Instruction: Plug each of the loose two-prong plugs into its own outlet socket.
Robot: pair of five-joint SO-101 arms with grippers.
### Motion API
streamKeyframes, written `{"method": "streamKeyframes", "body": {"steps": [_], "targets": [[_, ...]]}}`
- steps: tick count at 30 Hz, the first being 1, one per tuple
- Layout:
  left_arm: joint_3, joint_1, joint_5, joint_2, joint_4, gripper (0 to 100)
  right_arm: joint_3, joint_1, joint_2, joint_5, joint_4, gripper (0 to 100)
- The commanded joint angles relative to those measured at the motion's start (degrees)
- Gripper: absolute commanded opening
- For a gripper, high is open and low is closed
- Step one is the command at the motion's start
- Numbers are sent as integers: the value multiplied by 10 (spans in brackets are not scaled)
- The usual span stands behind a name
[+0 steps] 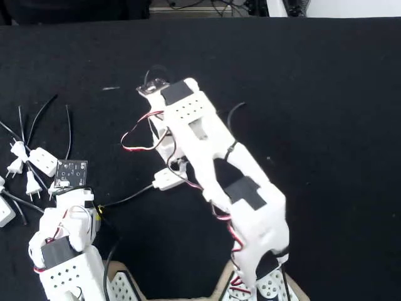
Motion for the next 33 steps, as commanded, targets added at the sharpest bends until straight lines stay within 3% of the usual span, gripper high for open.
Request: {"method": "streamKeyframes", "body": {"steps": [1,33], "targets": [[-1,-8,-5,-3,4,234,-45,9,21,4,19,10],[-1,-8,-5,-3,4,234,12,24,-8,16,21,10]]}}
